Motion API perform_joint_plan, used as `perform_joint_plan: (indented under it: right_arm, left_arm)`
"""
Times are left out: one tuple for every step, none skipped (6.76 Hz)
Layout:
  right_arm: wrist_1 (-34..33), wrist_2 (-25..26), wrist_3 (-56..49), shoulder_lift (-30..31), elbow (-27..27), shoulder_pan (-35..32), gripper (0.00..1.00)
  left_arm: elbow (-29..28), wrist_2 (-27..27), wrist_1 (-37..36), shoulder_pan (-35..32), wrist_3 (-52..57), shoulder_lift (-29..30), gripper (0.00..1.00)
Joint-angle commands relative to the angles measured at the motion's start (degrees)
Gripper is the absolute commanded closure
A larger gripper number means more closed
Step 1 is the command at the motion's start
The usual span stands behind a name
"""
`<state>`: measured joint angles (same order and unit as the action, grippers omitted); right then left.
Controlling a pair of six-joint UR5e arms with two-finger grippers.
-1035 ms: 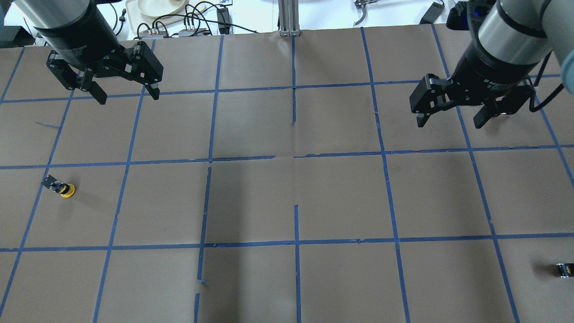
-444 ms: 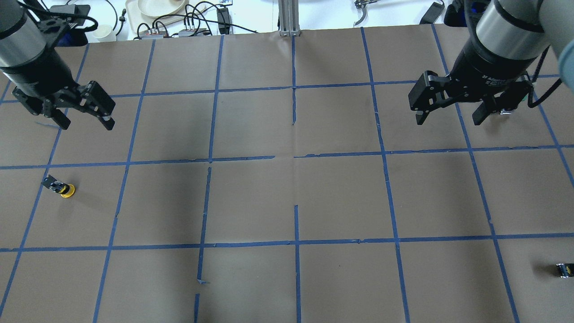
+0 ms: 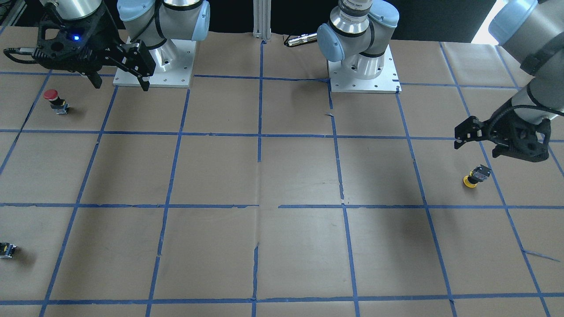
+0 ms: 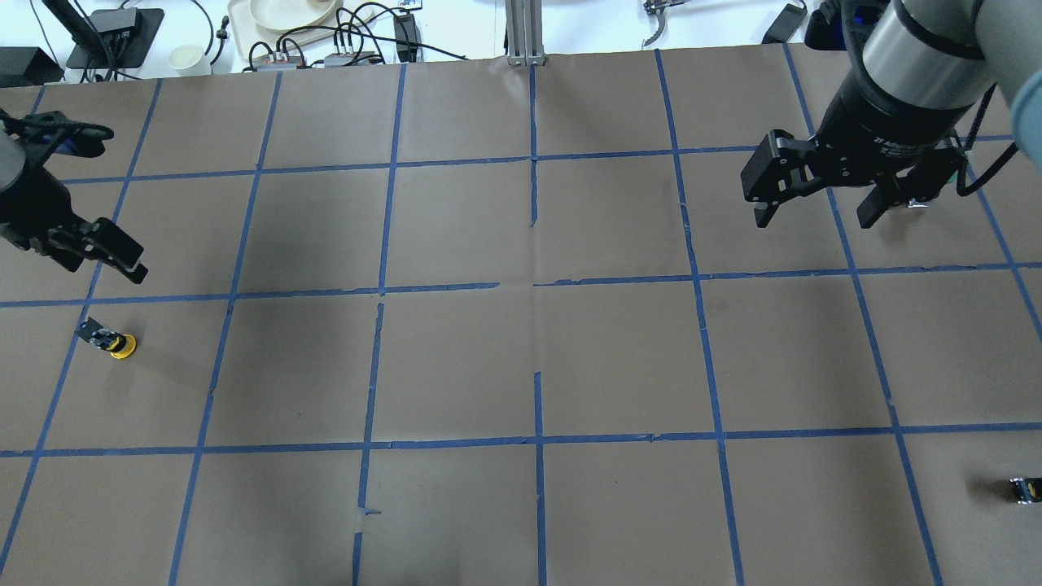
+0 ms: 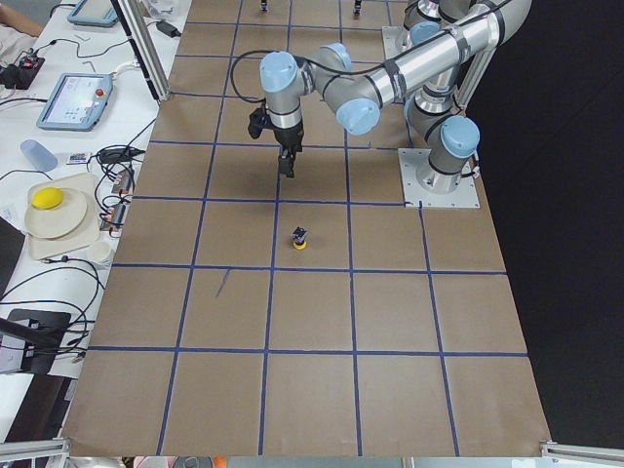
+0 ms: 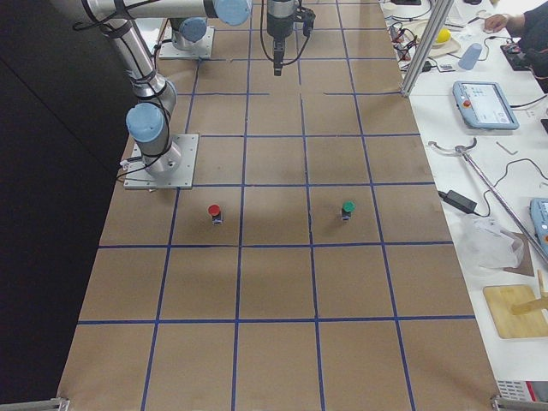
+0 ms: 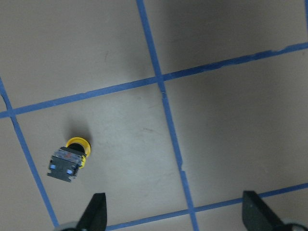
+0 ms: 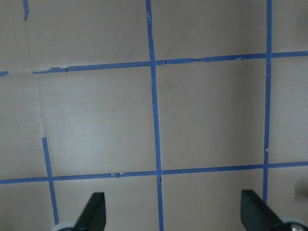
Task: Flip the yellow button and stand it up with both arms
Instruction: 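Move the left gripper down toward the yellow button lying on its side, then close the left gripper on the base of the yellow button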
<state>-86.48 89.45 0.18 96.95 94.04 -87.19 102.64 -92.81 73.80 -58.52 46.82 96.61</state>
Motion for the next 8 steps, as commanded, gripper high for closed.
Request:
perform_joint_plan:
  right_arm:
    - [0.2,0.2,0.1,0.0,0.0,0.0,0.00]
    - [-0.5,0.1,0.3,0.0,0.0,0.1,0.00]
    - [-0.7,-0.1,0.8,0.0,0.4,0.3,0.00]
    - [-0.5,0.3,0.8,0.5,0.2,0.8,0.00]
    - [-0.8,-0.1,1.0,0.3,0.2,1.0,0.00]
    - [-0.8,-0.2,0.9,0.5,-0.1,1.7,0.00]
    - [-1.8,-0.2,0.8,0.5,0.3,2.1,0.00]
    - [-1.4,0.2,0.9,0.5,0.4,2.1,0.00]
  left_arm:
    - [2.3,0.1,-14.1,7.3,15.5,7.2,0.00]
    - [2.6,0.7,-16.8,9.2,19.0,10.0,0.00]
    - [3.1,0.8,-17.4,9.7,19.2,11.3,0.00]
    - [4.3,0.8,-17.4,9.9,19.4,11.5,0.00]
    - [5.8,0.9,-17.5,10.2,19.5,11.4,0.00]
    - [6.6,0.9,-17.7,10.4,20.9,11.3,0.01]
    - [6.6,0.9,-17.7,10.4,22.4,11.3,0.01]
    - [6.7,0.8,-18.2,10.4,24.7,11.5,0.01]
